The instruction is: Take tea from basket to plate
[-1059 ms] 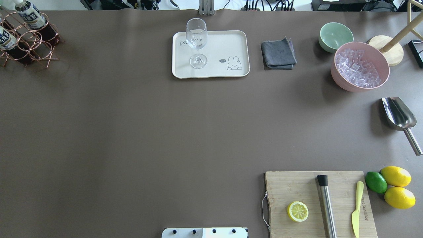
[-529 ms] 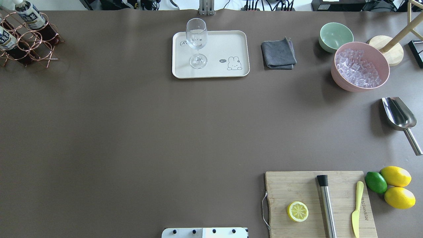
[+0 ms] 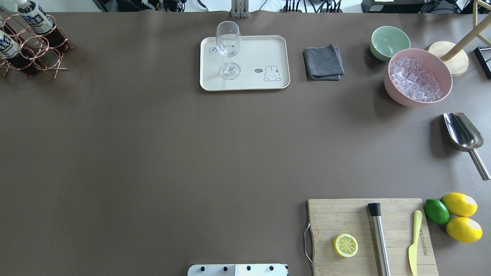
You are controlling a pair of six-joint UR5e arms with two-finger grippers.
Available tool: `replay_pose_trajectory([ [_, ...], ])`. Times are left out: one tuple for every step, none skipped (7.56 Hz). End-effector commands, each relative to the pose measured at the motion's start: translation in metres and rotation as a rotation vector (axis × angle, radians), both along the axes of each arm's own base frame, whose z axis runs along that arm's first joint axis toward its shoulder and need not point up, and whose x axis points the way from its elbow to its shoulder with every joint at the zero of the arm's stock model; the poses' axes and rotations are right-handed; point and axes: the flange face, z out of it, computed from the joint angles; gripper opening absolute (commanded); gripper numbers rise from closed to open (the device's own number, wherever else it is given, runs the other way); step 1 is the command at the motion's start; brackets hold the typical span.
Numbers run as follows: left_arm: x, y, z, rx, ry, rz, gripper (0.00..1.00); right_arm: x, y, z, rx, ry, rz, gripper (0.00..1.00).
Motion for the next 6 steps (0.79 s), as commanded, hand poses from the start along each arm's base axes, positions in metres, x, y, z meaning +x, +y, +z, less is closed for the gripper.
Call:
replay_pose_trajectory([
  [-0.023, -0.065, -0.021, -0.101, 0.038, -0.146, 0.98, -0.017, -0.026, -0.048, 0.091, -0.052, -0.041, 1.0],
  [-0.024, -0.092, -0.017, -0.095, 0.047, -0.178, 0.98, -0.019, -0.03, -0.067, 0.127, -0.075, -0.05, 1.0],
  [-0.019, -0.111, -0.006, -0.088, 0.037, -0.221, 0.98, -0.021, -0.034, -0.091, 0.171, -0.099, -0.06, 1.0],
  [-0.023, -0.117, -0.006, -0.093, 0.011, -0.287, 0.98, -0.024, -0.043, -0.112, 0.212, -0.117, -0.067, 1.0],
  [-0.022, -0.12, -0.005, -0.103, 0.009, -0.299, 0.98, -0.03, -0.048, -0.122, 0.23, -0.136, -0.084, 1.0],
  [-0.019, -0.125, -0.008, -0.117, 0.015, -0.312, 0.98, -0.041, -0.052, -0.137, 0.255, -0.165, -0.116, 1.0],
])
